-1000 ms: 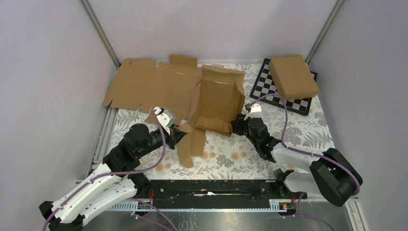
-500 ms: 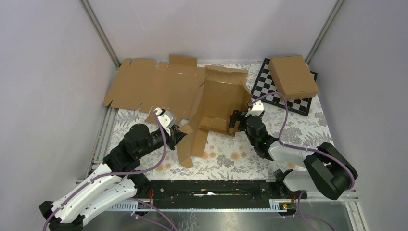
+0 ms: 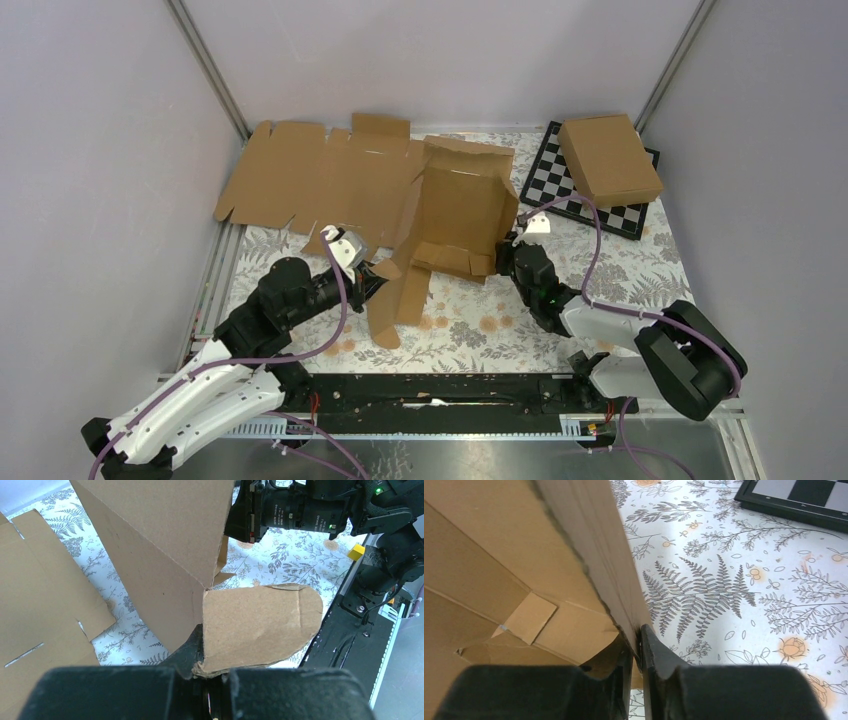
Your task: Fold the paper box
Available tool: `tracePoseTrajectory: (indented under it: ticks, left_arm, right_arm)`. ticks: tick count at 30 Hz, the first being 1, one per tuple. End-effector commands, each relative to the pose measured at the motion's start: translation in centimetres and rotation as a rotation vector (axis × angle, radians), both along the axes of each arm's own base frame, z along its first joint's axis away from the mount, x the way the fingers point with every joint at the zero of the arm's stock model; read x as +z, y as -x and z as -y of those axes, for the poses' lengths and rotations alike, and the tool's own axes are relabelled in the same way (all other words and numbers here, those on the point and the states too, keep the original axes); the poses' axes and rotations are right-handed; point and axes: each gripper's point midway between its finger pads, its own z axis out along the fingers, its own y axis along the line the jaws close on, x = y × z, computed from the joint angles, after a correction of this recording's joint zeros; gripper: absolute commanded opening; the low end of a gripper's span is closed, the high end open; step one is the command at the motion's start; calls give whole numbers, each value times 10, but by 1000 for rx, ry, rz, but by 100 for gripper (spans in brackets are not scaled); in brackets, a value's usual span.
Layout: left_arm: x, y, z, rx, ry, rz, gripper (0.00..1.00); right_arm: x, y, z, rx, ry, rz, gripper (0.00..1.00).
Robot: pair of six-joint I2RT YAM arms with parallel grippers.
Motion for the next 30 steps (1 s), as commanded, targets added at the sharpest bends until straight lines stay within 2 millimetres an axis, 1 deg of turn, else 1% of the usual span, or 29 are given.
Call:
tracePoseTrajectory:
  ticks: [1, 5, 13, 17, 19, 21, 23, 25, 26, 28, 30]
  left_arm:
    - [22, 2, 2, -22, 43, 59, 0]
    - [21, 3, 3, -28, 44, 56, 0]
    - [14, 3, 6, -40, 31, 42, 0]
    - [15, 6, 13, -73, 57, 19, 0]
    - [14, 5, 16, -76, 63, 15, 0]
    - [12, 3, 16, -69, 59, 13, 0]
    - [10, -1, 15, -45, 53, 8, 0]
    - [8, -6, 13, -17, 45, 3, 0]
    - [7, -7, 13, -8, 40, 0, 0]
    - [6, -8, 12, -5, 37, 3, 0]
    - [7, -7, 11, -8, 38, 7, 0]
  right_arm:
    - [20, -8, 6, -78, -40, 41, 15]
    - [18, -6, 6, -88, -42, 30, 15]
    - [29, 7, 6, -117, -43, 53, 14]
    - [23, 13, 2, -117, -48, 24, 15]
    - [20, 15, 1, -116, -47, 17, 18]
    - [18, 14, 1, -119, -31, 20, 25]
    - [18, 13, 1, -113, -17, 24, 42]
    - [17, 15, -2, -86, -12, 22, 61]
    - [17, 17, -3, -71, -12, 16, 68]
    - [16, 22, -5, -40, -12, 3, 79]
    - [17, 28, -8, 10, -7, -1, 88]
